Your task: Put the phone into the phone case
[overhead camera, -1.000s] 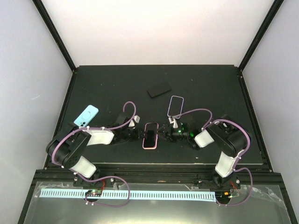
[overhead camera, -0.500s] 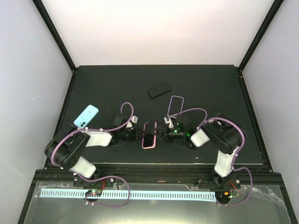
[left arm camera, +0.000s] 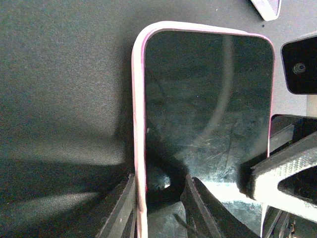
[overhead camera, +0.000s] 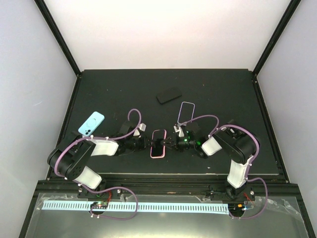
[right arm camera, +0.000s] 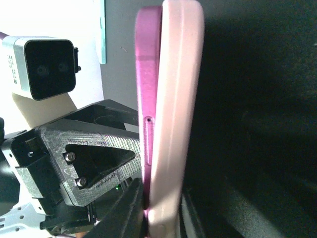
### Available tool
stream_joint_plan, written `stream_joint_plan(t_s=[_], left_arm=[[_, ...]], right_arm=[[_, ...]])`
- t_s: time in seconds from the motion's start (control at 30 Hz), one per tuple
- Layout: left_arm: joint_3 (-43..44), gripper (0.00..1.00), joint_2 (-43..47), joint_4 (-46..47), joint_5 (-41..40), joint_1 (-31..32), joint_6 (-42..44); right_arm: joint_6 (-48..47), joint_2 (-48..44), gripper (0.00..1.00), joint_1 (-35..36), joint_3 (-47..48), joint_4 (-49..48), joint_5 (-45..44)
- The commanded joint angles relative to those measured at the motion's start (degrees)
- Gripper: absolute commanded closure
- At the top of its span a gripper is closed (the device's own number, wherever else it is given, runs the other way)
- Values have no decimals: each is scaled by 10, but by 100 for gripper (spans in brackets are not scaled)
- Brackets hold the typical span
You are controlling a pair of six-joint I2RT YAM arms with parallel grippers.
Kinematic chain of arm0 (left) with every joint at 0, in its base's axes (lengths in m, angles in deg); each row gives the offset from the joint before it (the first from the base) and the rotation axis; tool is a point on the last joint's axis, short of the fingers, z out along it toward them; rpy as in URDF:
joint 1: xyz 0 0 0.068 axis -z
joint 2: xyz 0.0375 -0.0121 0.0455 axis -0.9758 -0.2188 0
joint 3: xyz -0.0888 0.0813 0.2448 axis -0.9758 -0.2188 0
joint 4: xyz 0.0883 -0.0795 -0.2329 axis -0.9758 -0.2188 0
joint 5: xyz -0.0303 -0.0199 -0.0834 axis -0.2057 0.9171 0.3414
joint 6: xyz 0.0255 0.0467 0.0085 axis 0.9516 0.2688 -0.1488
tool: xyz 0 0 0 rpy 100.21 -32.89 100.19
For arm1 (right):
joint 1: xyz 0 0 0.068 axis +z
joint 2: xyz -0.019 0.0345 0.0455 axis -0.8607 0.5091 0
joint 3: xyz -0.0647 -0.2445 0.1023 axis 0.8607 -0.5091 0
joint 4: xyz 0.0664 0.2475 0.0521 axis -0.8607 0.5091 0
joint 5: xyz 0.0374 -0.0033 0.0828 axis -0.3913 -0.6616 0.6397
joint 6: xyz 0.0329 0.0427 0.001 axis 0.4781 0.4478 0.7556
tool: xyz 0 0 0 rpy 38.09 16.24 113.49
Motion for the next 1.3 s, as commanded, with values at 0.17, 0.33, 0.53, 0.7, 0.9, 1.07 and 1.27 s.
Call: stream_joint_plan(t_s=[0.17, 0.33, 0.53, 0.7, 0.9, 1.07, 1.27], left_arm=[[-13, 68, -11, -81, 24, -4, 17], [-25, 61, 30, -71, 88, -42, 31], [-42, 45, 116, -92, 187, -112, 68], [-28, 41, 192, -120, 266, -125, 98], [-33, 40, 245, -88, 335, -124, 83], [-70, 47, 244, 37, 355, -124, 0], [-92, 76, 216, 149, 369, -118, -86]], right_arm=[[-67, -33, 95, 9, 23, 55, -2], [-86, -81, 95, 9, 20, 58, 12], [-94, -156, 94, 9, 4, 42, 37], [-81, -201, 94, 10, -5, 12, 59], [-22, -218, 93, 10, -11, -73, 97], [17, -221, 92, 19, -19, -123, 99], [3, -229, 92, 27, -16, -92, 93]])
